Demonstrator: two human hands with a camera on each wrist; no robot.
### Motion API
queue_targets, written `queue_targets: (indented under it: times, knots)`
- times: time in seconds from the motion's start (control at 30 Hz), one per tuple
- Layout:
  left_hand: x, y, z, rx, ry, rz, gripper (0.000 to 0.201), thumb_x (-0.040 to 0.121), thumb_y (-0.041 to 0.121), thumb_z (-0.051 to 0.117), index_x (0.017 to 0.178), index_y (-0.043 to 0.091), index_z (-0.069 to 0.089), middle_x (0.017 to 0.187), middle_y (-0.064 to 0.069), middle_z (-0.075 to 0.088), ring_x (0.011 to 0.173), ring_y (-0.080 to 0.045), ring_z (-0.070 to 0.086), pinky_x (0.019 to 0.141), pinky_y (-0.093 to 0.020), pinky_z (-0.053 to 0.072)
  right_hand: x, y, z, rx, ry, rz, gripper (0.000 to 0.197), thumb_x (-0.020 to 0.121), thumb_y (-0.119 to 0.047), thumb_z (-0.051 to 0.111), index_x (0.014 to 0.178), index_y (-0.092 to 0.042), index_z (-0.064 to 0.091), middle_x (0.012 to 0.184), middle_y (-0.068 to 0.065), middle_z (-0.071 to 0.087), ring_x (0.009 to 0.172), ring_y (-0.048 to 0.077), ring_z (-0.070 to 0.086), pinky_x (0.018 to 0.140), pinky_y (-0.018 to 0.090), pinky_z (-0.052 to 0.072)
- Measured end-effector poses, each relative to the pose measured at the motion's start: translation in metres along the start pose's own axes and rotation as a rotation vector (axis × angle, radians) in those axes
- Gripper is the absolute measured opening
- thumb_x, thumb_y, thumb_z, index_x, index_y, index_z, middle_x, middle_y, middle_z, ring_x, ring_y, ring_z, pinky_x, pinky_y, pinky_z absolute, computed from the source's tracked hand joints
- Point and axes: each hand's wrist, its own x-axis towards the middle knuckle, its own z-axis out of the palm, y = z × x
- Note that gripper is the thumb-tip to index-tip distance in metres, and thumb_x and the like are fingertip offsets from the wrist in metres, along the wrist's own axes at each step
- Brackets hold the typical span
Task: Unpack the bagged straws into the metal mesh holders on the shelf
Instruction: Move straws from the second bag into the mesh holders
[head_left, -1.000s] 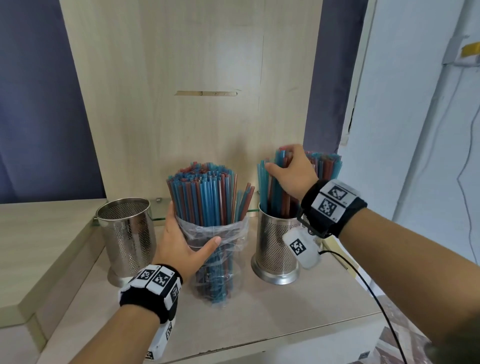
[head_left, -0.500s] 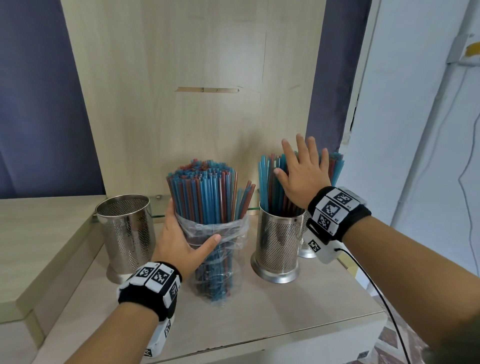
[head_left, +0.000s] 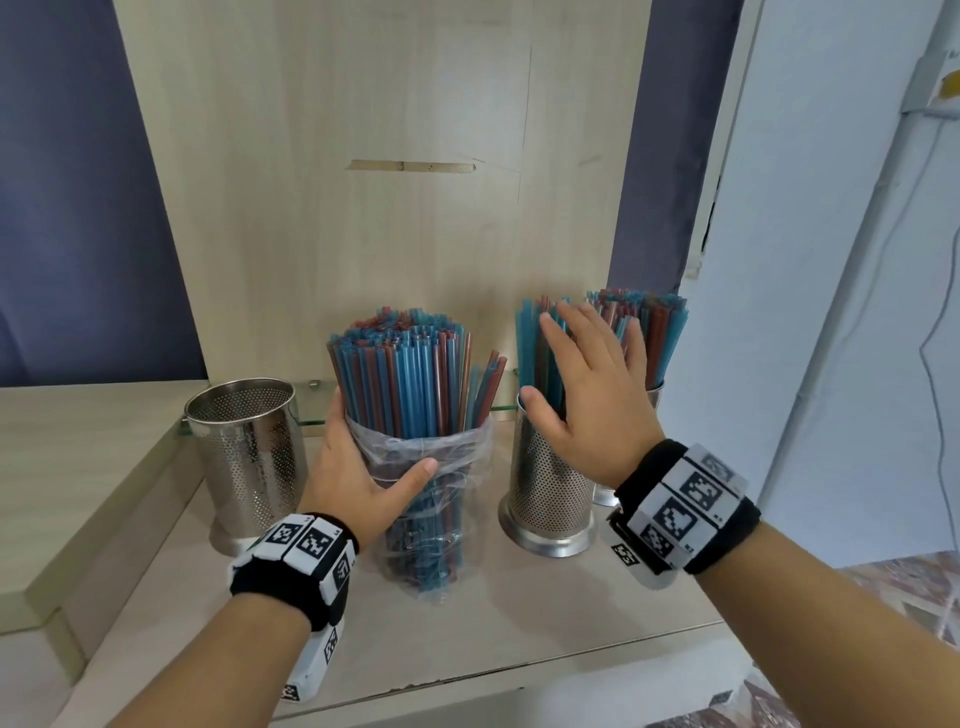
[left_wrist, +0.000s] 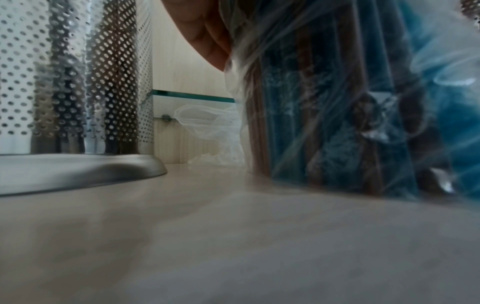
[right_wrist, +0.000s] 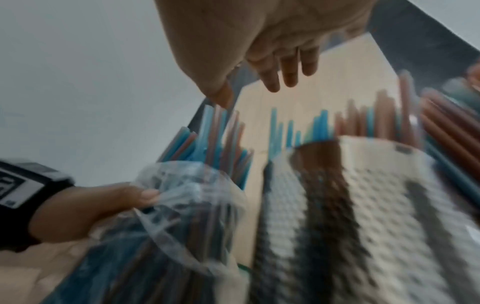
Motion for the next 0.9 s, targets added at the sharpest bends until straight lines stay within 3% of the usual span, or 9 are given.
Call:
queue_targets:
  times: [0.07, 0.2, 0.3, 0.4, 0.47, 0.53, 0.67, 0.8, 0.9]
  knots:
    - [0.0, -0.001, 0.0, 0.002, 0.002, 0.003, 0.114, 0.066, 0.052, 0.081, 0.151, 0.016, 0.015, 0.144, -0.001, 0.045, 0.129, -0.016, 0.047, 0.104, -0.028, 0.038, -0.005, -0.017, -0.006, 0.216, 0.046, -0.023, 0.073, 0.092, -0.051, 0.045, 0.15, -0.008, 0.034, 0.154, 0.011, 0.035, 0.144, 0.025, 0.027, 0.121, 0.041, 0.015]
    - [-0.001, -0.001, 0.001, 0.003, -0.001, 0.007, 0.117, 0.064, 0.058, 0.079, 0.152, 0.015, 0.014, 0.145, 0.0, 0.044, 0.129, -0.014, 0.046, 0.104, -0.028, 0.037, -0.004, -0.052, 0.007, 0.549, -0.201, 0.182, 0.09, 0.09, -0.048, 0.062, 0.156, -0.011, 0.012, 0.154, 0.007, 0.034, 0.141, 0.018, 0.033, 0.116, 0.037, 0.031]
    - [-0.002, -0.002, 0.0, -0.003, 0.0, -0.002, 0.118, 0.062, 0.064, 0.077, 0.151, 0.016, 0.015, 0.145, 0.0, 0.044, 0.13, -0.016, 0.047, 0.106, -0.033, 0.041, 0.011, -0.064, 0.029, 0.683, -0.17, 0.34, 0.117, 0.081, -0.052, 0.071, 0.154, -0.022, -0.015, 0.13, 0.008, 0.054, 0.109, 0.013, 0.053, 0.101, 0.038, 0.044]
    - [-0.003, -0.003, 0.0, -0.03, 0.015, -0.007, 0.117, 0.064, 0.057, 0.081, 0.152, 0.018, 0.014, 0.143, 0.003, 0.046, 0.127, -0.012, 0.048, 0.104, -0.03, 0.042, 0.025, -0.075, 0.042, 0.783, -0.215, 0.412, 0.127, 0.078, -0.046, 0.077, 0.151, -0.021, -0.023, 0.159, 0.009, 0.024, 0.141, 0.02, 0.033, 0.115, 0.037, 0.03]
    - [-0.003, -0.002, -0.001, -0.032, 0.027, -0.004, 0.118, 0.064, 0.056, 0.081, 0.153, 0.019, 0.013, 0.142, 0.004, 0.046, 0.125, -0.01, 0.048, 0.102, -0.027, 0.041, 0.031, -0.079, 0.053, 0.877, -0.25, 0.443, 0.129, 0.074, -0.045, 0.081, 0.154, -0.019, -0.016, 0.162, 0.005, 0.02, 0.146, 0.019, 0.025, 0.118, 0.035, 0.026]
    - [-0.002, -0.003, -0.001, -0.04, 0.029, 0.01, 0.119, 0.063, 0.058, 0.08, 0.153, 0.019, 0.013, 0.141, 0.005, 0.047, 0.125, -0.01, 0.048, 0.101, -0.027, 0.041, 0.032, -0.079, 0.059, 0.958, -0.244, 0.458, 0.124, 0.064, -0.052, 0.084, 0.155, -0.021, 0.006, 0.149, 0.003, 0.044, 0.135, 0.018, 0.045, 0.112, 0.04, 0.04]
    - [-0.003, -0.003, -0.002, -0.081, 0.019, 0.012, 0.121, 0.056, 0.068, 0.076, 0.151, 0.022, 0.016, 0.136, 0.01, 0.05, 0.122, -0.008, 0.051, 0.102, -0.032, 0.045, 0.025, -0.068, 0.058, 1.006, -0.21, 0.342, 0.074, 0.064, -0.043, 0.086, 0.127, -0.022, 0.052, 0.114, -0.007, 0.068, 0.106, 0.009, 0.066, 0.095, 0.038, 0.055]
    - [-0.004, 0.001, -0.006, -0.133, -0.013, 0.039, 0.123, 0.051, 0.062, 0.084, 0.148, 0.022, 0.02, 0.13, 0.012, 0.054, 0.118, -0.004, 0.054, 0.101, -0.029, 0.046, 0.008, -0.064, 0.055, 1.073, -0.197, 0.3, 0.056, 0.069, -0.036, 0.087, 0.114, -0.025, 0.056, 0.109, -0.006, 0.069, 0.102, 0.006, 0.067, 0.093, 0.035, 0.055]
    - [-0.005, 0.006, -0.008, -0.126, -0.02, 0.062, 0.12, 0.049, 0.06, 0.087, 0.145, 0.024, 0.024, 0.128, 0.014, 0.052, 0.117, -0.001, 0.052, 0.1, -0.024, 0.043, -0.002, -0.066, 0.053, 1.054, -0.043, 0.328, 0.056, 0.072, -0.032, 0.085, 0.115, -0.022, 0.05, 0.108, -0.01, 0.064, 0.098, -0.002, 0.063, 0.087, 0.02, 0.052]
